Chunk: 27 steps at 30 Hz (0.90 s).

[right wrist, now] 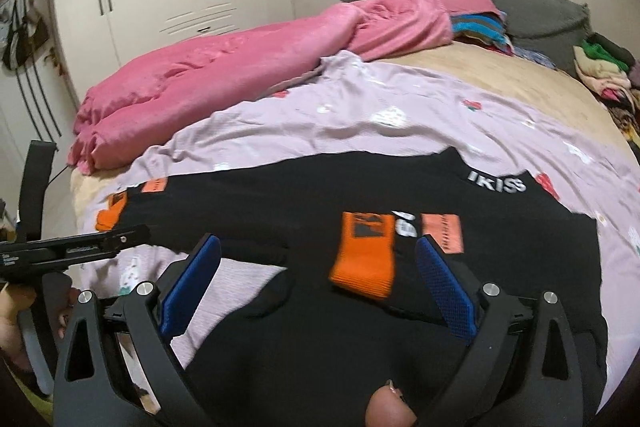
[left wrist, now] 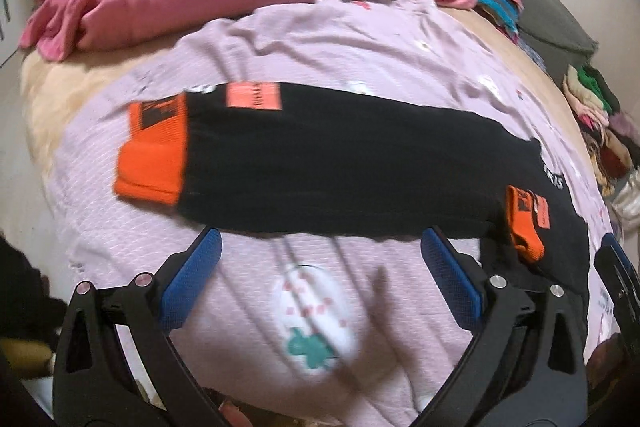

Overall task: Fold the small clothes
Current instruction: 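Grasp the orange cuff of the other sleeve with the left tool, then lift the sleeve and carry it across the shirt body with the left tool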

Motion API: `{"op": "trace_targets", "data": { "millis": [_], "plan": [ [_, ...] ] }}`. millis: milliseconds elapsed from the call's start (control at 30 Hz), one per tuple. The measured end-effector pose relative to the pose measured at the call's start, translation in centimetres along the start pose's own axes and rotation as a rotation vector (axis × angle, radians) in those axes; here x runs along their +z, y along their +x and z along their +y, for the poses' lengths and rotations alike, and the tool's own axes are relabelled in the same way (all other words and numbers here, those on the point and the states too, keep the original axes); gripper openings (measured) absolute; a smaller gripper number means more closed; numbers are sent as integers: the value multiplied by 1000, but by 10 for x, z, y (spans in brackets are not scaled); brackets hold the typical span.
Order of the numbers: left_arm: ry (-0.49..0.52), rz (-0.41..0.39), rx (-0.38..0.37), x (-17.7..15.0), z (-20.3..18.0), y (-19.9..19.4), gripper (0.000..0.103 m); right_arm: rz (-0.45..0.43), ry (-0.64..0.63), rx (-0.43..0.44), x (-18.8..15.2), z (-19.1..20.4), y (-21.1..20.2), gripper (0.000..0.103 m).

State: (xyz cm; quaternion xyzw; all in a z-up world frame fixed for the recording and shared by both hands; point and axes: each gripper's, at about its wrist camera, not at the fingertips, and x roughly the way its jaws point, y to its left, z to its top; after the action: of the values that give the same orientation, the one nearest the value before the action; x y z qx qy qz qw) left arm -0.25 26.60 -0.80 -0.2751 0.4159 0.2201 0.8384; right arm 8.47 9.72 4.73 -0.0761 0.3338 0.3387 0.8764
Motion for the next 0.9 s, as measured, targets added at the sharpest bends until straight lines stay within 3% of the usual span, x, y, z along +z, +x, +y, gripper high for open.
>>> {"op": "trace_targets", "data": {
  "millis": [267, 533, 600, 667, 700, 767, 800, 833, 900],
  "plan": [
    [-107, 14, 20, 4, 33, 8, 93, 9, -42, 42, 5, 28, 10, 97],
    [-251, 19, 24, 10, 66, 25, 92, 22, -37, 52, 0, 31, 16, 97],
    [-273, 1, 28, 13, 70, 26, 85, 25, -24, 48, -2, 27, 17, 97],
    [-291, -18, 36, 18, 74, 26, 58, 30, -4, 43, -5, 22, 17, 97],
    [-306, -23, 41, 22, 77, 27, 52, 30, 7, 42, -6, 19, 17, 97],
    [-319, -34, 57, 27, 83, 28, 25, 22, 25, 43, -8, 14, 15, 97],
    [-319, -46, 61, 29, 86, 27, 17, 18, 32, 44, -9, 11, 13, 97],
    [-323, -57, 51, 31, 87, 25, 9, 15, 37, 38, -10, 8, 11, 97],
    [-332, -94, -6, 32, 88, 14, 7, 4, 51, 29, -11, 2, 6, 97]
  ]
}}
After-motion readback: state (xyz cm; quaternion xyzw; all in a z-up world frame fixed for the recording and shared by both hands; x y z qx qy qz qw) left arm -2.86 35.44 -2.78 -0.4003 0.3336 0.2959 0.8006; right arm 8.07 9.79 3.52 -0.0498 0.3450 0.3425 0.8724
